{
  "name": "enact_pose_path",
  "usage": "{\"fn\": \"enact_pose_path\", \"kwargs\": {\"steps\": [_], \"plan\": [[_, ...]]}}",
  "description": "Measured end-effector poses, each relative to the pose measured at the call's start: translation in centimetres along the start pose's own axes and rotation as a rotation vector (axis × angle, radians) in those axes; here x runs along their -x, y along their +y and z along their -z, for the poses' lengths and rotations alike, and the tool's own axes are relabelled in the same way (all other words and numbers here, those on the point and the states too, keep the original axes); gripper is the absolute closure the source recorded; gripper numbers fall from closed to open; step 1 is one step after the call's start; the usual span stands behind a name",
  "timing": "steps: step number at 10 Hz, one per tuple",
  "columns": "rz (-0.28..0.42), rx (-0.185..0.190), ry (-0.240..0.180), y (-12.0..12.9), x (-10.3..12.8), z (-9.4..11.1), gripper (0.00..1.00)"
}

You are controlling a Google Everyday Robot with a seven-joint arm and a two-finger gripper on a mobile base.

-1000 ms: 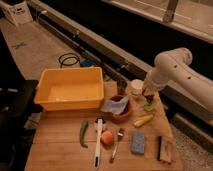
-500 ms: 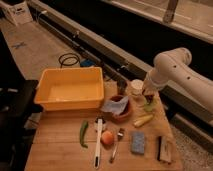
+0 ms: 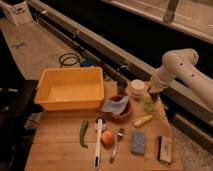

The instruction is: Place grapes in plastic cup

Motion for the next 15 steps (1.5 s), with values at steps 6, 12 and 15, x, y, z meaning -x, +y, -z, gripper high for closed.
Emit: {"fn": "enact_pose_path", "kwargs": {"steps": [6, 12, 15], "plan": [[-0.076, 0.053, -0.100, 0.5, -0.4, -3.8, 0.81], [-0.154, 0.115, -0.101, 1.5, -2.3, -6.9, 0.36], [-0.185, 0.130, -0.094, 1.8, -3.3, -7.4, 0.36]]}}
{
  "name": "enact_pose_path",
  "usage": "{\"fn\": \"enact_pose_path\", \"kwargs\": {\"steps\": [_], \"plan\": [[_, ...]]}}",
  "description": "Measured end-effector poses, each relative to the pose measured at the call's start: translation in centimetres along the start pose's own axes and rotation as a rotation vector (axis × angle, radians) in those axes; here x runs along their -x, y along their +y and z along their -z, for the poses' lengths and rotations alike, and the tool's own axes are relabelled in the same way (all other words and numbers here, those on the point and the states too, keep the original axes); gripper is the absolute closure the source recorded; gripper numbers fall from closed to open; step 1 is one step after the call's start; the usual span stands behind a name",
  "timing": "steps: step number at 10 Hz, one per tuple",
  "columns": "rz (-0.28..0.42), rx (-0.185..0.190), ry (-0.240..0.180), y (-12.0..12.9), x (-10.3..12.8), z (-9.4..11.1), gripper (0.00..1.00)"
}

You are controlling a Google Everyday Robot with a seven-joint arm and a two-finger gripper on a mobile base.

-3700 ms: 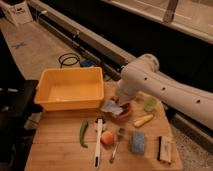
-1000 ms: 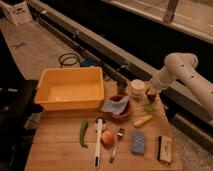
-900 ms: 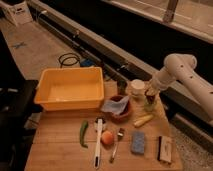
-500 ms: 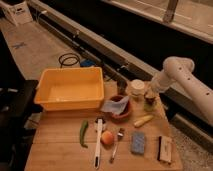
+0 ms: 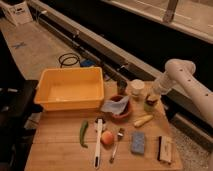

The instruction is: Place grapes in plastic cup

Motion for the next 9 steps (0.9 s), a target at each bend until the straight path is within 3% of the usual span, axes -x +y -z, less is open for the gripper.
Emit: {"fn": "enact_pose_path", "kwargs": {"steps": [3, 8, 9], "plan": [[-0.004, -0.011, 0.013, 0.0, -0.4, 0.8, 0.36], [0.014, -0.126, 0.090, -0.6, 0.2, 7.2, 0.36], [0.013, -0.128, 0.091, -0.6, 0.1, 7.3, 0.36]]}}
